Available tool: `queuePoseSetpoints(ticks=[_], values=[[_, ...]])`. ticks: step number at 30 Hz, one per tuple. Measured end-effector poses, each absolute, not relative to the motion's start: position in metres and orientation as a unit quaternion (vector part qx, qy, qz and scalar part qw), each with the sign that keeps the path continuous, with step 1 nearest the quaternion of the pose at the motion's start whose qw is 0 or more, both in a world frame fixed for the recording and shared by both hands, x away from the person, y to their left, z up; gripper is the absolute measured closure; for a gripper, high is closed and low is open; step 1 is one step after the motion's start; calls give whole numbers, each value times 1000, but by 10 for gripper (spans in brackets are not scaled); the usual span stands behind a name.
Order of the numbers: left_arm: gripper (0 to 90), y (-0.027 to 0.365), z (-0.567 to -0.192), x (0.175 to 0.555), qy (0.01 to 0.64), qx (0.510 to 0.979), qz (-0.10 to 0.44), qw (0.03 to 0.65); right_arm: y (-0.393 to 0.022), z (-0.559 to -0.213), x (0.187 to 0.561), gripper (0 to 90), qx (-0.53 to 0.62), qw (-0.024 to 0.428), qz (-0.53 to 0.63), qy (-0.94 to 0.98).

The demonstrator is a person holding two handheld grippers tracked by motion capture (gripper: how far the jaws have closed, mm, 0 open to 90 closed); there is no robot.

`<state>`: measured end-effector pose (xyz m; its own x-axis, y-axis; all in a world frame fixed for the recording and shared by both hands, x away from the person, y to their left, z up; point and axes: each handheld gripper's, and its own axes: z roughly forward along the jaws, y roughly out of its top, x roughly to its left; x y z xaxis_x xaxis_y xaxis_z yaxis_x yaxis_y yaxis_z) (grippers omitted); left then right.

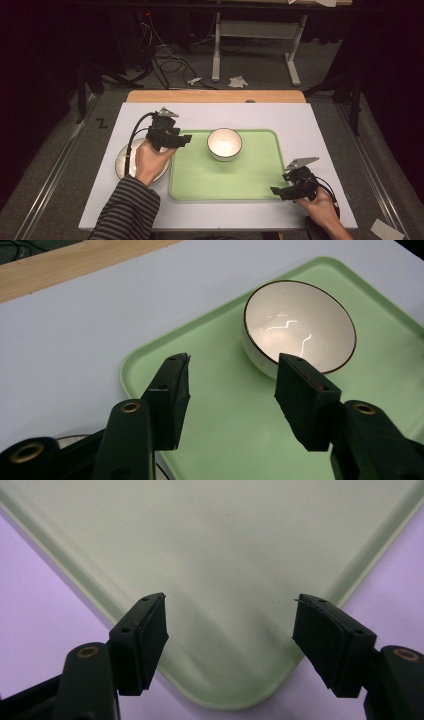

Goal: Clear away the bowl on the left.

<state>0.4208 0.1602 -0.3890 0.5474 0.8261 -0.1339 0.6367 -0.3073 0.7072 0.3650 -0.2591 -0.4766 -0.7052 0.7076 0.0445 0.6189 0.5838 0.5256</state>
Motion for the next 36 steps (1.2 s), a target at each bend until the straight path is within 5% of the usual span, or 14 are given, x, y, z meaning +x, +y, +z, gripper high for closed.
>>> queuePoseSetpoints(ticks=[36], values=[[464,191,-393,367,454,788,131,395,-259,-476,364,313,378,86,262,884]])
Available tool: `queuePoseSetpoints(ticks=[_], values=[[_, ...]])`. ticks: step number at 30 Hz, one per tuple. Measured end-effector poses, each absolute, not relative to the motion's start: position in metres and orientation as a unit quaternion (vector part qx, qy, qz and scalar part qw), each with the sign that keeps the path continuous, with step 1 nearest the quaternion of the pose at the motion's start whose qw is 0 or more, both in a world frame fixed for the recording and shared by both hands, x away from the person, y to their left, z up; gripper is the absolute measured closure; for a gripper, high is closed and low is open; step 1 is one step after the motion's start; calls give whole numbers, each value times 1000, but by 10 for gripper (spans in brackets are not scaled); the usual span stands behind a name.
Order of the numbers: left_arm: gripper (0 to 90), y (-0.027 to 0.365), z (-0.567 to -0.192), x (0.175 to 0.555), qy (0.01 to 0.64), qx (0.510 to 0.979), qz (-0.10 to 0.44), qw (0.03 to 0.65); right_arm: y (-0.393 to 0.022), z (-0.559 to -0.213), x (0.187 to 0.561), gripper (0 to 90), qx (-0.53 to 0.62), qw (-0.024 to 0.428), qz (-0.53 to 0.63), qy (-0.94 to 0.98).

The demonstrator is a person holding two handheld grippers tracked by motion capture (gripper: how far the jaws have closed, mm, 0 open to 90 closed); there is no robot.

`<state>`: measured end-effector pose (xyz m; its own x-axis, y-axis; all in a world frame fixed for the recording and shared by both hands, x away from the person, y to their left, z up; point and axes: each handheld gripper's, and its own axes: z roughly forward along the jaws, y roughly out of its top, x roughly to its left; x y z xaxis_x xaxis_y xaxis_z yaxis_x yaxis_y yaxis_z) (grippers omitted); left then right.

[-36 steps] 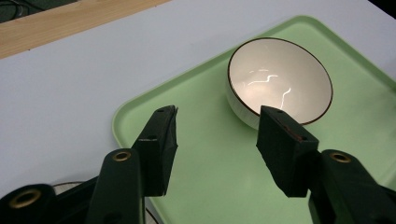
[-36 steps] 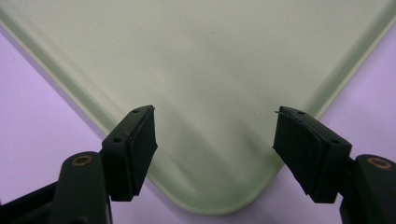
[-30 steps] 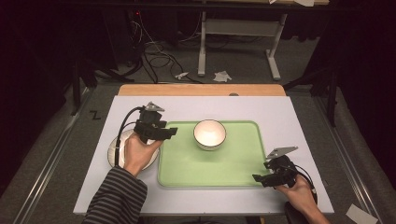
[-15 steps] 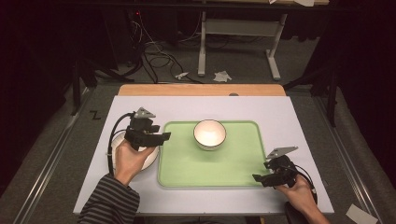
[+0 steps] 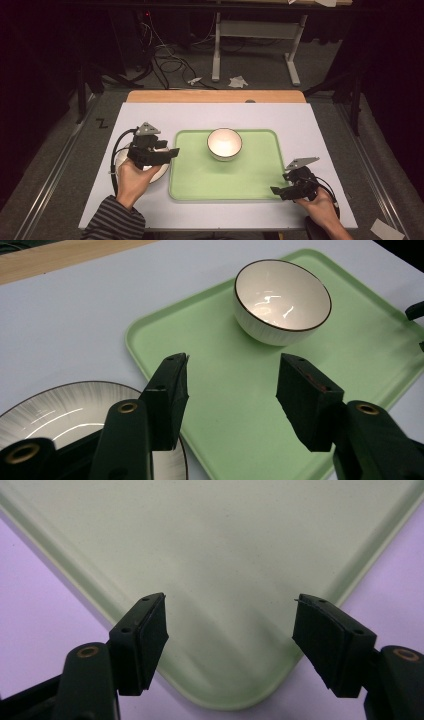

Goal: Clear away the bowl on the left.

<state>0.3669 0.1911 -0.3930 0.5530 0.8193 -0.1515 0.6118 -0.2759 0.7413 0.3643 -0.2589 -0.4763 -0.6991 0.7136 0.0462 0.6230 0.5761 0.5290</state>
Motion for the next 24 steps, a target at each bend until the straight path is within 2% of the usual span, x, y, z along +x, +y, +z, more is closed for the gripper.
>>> queuePoseSetpoints(ticks=[24], values=[[460,167,-411,347,427,804,111,398,-258,-476,364,312,383,85,262,882]])
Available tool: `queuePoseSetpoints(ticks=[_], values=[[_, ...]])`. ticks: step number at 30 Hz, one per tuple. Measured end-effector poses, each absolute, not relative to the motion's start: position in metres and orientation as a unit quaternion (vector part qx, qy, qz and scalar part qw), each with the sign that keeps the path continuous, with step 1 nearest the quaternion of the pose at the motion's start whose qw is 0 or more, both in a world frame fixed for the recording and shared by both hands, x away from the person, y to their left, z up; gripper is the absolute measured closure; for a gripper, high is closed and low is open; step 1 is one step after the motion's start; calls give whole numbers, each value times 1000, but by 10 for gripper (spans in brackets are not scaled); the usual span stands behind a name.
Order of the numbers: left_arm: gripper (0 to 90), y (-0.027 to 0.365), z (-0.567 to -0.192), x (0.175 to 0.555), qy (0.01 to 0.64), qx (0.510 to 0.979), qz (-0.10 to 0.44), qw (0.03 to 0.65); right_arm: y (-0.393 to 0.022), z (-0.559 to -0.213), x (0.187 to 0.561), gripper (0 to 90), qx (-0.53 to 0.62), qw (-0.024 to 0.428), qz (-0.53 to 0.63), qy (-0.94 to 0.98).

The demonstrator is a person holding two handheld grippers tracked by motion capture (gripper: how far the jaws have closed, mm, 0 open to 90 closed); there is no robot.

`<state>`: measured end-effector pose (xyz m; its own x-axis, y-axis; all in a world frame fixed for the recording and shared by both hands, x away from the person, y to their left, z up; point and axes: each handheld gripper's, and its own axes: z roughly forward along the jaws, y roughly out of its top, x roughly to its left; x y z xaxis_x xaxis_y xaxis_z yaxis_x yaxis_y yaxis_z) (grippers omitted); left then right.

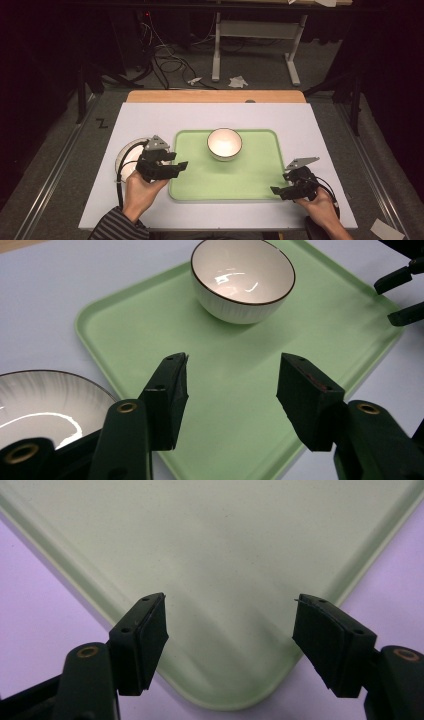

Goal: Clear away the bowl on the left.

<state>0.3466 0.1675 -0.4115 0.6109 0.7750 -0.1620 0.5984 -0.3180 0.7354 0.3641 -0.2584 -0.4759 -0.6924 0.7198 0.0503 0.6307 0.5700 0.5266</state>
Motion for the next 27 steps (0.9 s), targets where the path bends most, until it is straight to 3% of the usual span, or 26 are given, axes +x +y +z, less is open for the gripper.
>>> queuePoseSetpoints(ticks=[27], values=[[447,139,-445,346,417,823,82,377,-259,-476,364,311,382,87,262,882]])
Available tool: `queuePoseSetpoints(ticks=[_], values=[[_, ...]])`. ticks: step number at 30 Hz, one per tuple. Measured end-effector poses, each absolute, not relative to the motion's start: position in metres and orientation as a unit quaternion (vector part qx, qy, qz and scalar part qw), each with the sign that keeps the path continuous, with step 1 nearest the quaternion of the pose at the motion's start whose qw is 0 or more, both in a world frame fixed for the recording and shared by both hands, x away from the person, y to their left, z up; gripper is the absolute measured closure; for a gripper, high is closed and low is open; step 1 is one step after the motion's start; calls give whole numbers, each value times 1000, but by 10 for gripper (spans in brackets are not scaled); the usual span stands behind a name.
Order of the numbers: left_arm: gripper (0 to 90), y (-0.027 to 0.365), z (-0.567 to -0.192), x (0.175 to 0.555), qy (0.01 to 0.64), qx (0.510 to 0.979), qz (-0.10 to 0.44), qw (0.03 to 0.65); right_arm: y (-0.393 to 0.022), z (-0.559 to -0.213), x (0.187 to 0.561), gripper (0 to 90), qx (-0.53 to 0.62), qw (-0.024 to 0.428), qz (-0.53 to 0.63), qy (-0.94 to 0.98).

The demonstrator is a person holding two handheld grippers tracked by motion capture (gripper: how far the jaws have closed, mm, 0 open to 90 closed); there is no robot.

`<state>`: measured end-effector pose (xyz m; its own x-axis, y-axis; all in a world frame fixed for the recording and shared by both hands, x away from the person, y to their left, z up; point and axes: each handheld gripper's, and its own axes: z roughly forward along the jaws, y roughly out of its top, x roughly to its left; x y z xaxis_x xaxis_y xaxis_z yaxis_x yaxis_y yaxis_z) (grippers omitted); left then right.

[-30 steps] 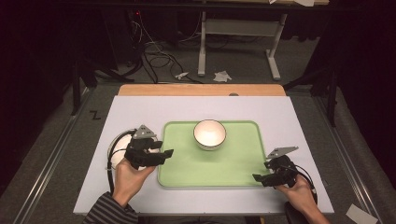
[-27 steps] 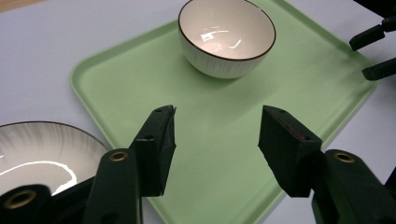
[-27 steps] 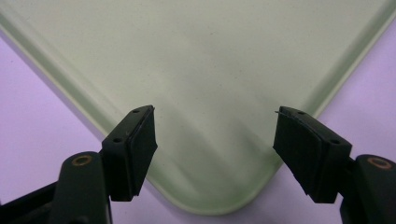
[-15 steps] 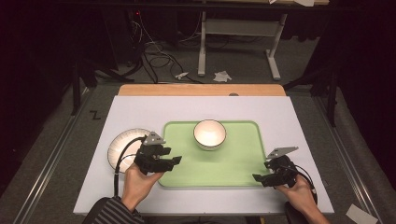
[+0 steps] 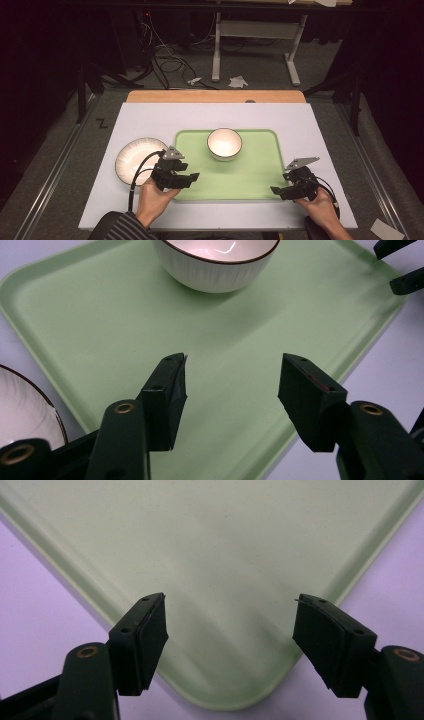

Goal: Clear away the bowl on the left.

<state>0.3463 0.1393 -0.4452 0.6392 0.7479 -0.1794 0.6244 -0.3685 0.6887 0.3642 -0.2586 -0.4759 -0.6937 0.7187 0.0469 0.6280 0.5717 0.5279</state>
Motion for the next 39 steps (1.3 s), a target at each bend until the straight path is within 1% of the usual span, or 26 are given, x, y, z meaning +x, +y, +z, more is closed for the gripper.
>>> queuePoseSetpoints(ticks=[30,39], values=[[420,130,-466,360,430,826,60,360,-259,-476,364,311,382,85,262,882],[416,130,-473,367,442,829,49,339,-259,-477,365,312,375,86,262,885]])
